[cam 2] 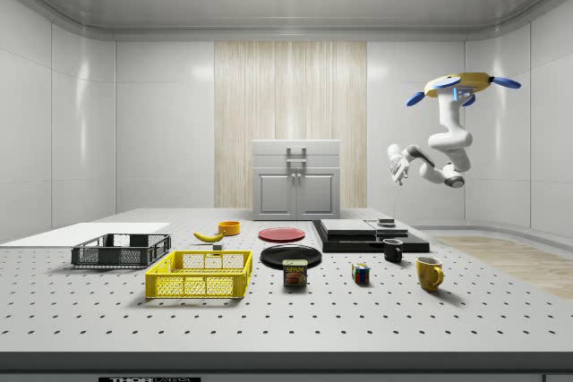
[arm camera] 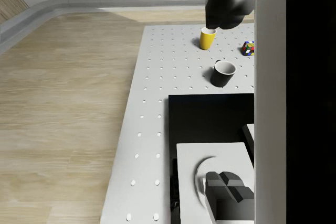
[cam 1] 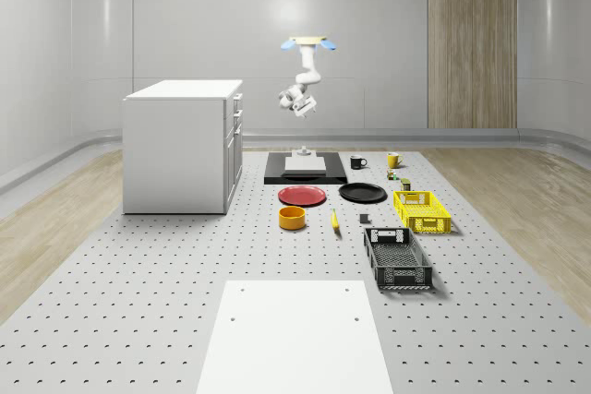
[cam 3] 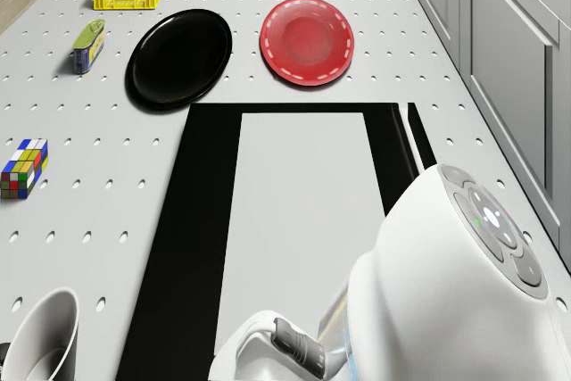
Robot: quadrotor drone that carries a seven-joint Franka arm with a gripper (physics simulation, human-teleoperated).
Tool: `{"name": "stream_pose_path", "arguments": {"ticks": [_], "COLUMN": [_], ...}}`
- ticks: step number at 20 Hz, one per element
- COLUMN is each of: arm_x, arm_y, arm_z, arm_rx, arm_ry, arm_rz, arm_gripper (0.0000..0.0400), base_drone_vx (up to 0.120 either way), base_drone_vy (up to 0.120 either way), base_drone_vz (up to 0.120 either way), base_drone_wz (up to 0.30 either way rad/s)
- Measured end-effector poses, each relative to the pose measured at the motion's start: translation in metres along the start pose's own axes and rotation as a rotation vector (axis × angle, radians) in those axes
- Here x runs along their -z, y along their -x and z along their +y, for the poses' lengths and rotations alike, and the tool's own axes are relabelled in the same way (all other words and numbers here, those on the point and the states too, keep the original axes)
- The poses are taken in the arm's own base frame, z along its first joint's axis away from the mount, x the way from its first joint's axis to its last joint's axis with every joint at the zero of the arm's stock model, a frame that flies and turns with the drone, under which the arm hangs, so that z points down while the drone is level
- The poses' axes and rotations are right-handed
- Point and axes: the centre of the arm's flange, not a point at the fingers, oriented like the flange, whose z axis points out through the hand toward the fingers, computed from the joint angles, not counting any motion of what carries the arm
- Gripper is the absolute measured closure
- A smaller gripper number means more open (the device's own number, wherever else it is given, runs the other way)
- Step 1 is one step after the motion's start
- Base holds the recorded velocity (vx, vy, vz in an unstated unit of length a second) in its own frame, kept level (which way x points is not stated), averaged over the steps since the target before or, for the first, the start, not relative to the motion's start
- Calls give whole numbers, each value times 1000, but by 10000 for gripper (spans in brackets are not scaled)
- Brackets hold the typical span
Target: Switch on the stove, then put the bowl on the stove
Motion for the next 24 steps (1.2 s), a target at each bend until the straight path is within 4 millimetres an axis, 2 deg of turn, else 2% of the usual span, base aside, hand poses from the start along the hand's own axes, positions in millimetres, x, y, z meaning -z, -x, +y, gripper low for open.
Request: {"name": "stream_pose_path", "arguments": {"ticks": [3, 7, 11, 20, 22, 24], "arm_x": [-2, -5, -7, -9, -9, -9], "arm_y": [14, 23, 28, 32, 32, 32], "arm_z": [-13, -23, -28, -31, -31, -31], "arm_rx": [5, 8, 10, 12, 12, 12], "arm_ry": [136, 235, 283, 319, 322, 324], "arm_rz": [139, 243, 294, 333, 335, 337], "arm_gripper": [0, 0, 0, 0, 0, 0], "base_drone_vx": [120, 100, 20, 120, 0, 120], "base_drone_vy": [-120, -100, 0, 0, 0, 0], "base_drone_vz": [-120, -120, -120, -120, -120, -120], "base_drone_wz": [0, 0, 0, 0, 0, 0]}}
